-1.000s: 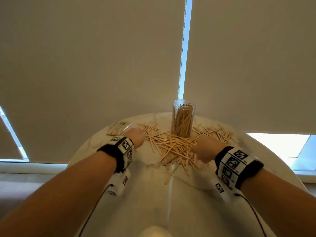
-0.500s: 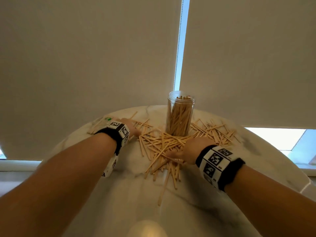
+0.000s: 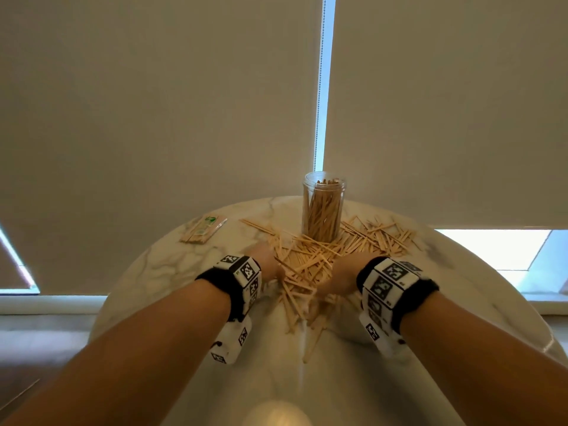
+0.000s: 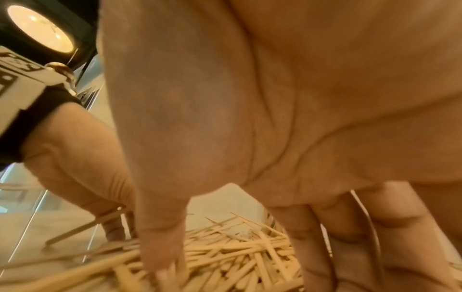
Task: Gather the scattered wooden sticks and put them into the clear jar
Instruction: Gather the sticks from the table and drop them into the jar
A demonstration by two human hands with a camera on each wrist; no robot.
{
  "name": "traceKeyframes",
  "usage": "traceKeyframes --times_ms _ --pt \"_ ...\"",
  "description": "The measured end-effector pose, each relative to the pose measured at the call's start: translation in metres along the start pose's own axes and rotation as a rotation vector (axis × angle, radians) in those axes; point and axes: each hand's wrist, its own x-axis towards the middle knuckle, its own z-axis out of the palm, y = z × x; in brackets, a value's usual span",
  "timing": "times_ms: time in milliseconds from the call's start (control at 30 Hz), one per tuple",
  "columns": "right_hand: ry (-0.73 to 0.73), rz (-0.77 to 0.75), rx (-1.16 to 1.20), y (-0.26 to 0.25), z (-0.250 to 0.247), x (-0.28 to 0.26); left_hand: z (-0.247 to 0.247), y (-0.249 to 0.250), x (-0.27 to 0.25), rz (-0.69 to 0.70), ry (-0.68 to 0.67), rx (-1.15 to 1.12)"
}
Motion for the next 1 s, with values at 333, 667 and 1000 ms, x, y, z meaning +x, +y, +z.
traceKeyframes --times_ms 333,667,1000 --pt "0.015 -0.009 0.044 -0.019 0.02 -0.029 0.014 0.013 -0.054 -0.077 0.059 -0.007" --pt "0.064 -0.022 0.034 -0.01 0.028 -0.026 0.02 0.031 -0.067 0.002 0.013 0.185" --pt "0.032 -0.051 0.013 -0.002 0.036 -0.038 0.019 0.041 -0.067 0.075 -0.048 0.42"
